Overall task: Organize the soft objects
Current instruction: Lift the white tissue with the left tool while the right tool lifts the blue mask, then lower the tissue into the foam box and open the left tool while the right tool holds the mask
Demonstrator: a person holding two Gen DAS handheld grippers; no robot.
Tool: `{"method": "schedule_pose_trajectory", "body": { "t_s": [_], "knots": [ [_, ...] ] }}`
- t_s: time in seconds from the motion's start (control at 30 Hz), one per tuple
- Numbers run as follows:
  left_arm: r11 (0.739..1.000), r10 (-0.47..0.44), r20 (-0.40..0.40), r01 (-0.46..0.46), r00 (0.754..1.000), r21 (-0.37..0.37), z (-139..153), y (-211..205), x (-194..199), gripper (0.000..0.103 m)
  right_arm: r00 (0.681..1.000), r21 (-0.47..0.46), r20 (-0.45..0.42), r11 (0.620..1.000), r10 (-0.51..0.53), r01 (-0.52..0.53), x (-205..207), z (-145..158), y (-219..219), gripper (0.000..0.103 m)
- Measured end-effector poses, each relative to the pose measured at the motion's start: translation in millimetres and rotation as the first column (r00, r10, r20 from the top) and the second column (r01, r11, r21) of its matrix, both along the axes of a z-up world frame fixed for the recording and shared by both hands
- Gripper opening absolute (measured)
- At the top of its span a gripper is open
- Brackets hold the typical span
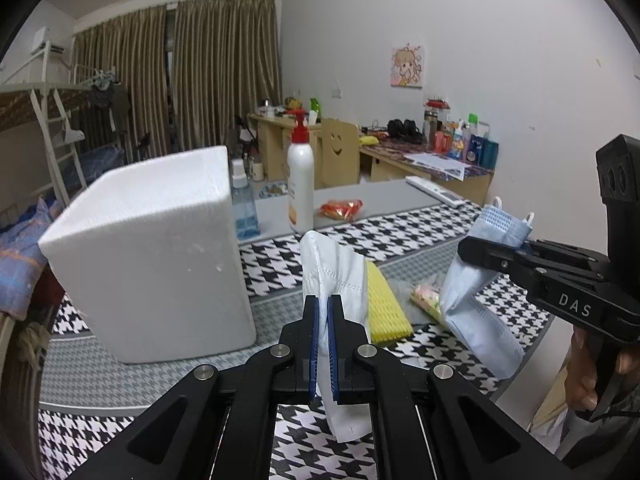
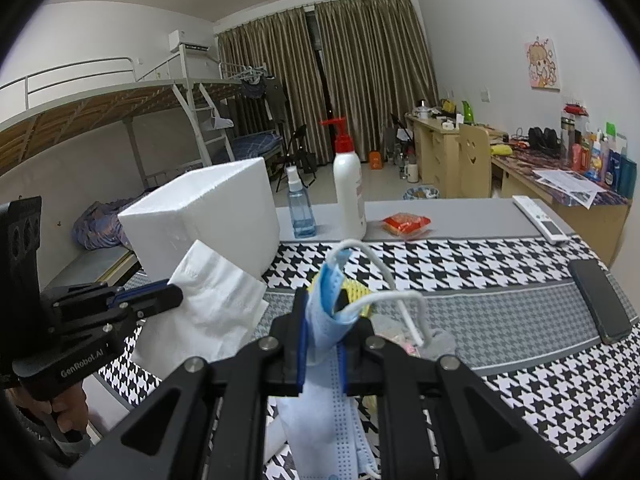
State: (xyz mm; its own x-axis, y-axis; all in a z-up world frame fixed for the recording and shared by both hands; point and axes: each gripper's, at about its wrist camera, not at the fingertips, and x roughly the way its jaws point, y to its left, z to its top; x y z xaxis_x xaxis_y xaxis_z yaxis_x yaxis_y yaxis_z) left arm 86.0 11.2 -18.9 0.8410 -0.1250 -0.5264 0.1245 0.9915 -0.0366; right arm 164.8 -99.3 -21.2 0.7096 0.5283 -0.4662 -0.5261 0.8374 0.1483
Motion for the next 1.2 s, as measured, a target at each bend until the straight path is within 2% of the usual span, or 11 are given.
{"method": "schedule_pose_trajectory", "body": {
  "t_s": [0.43,0.73,1.2],
  "knots": [
    [1.000,0.019,0.068,-0.020,0.997,0.012,25,4,0,0.005,0.999,0.015,0.034,1.000,0.020,-0.020,-1,15,1,0.015],
    [1.000,0.022,0.091,-0.023,0.996,0.011,37,6,3,0.005,0.999,0.061,0.020,0.998,0.025,-0.026,7,23,-6,0.015],
    [1.000,0.012,0.114,-0.014,0.993,0.014,59,3,14,0.004,0.999,0.062,0.043,0.998,0.016,-0.019,8,35,-4,0.015]
  ]
}}
